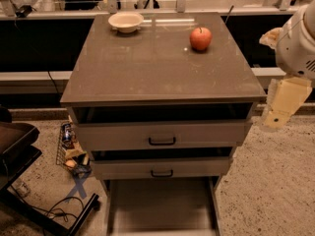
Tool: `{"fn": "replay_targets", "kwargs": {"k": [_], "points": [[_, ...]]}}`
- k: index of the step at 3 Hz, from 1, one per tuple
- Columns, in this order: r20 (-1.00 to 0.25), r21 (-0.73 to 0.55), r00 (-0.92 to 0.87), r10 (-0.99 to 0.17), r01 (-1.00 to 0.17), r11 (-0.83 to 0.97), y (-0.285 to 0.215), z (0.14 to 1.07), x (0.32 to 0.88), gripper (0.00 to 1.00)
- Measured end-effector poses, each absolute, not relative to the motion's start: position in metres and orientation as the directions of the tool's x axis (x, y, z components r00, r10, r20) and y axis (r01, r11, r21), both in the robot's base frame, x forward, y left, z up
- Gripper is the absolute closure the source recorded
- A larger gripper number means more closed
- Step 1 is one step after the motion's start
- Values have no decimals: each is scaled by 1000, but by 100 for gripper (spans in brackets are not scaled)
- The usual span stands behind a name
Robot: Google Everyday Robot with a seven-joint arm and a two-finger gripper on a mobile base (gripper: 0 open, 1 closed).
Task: Place apple into bottom drawer
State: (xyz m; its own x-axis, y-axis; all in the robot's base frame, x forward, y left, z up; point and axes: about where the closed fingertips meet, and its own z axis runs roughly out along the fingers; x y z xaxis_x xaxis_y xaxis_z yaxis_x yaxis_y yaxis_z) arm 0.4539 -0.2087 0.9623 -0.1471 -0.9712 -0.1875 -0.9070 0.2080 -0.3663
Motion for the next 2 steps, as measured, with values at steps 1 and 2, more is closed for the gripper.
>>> {"fn": "replay_targets", "kwargs": {"k": [1,2], "points": [[-194,-375,-148,-970,-902,213,-210,964,456,0],[-273,-461,-176,-946,-839,289,-234,976,487,0]]}}
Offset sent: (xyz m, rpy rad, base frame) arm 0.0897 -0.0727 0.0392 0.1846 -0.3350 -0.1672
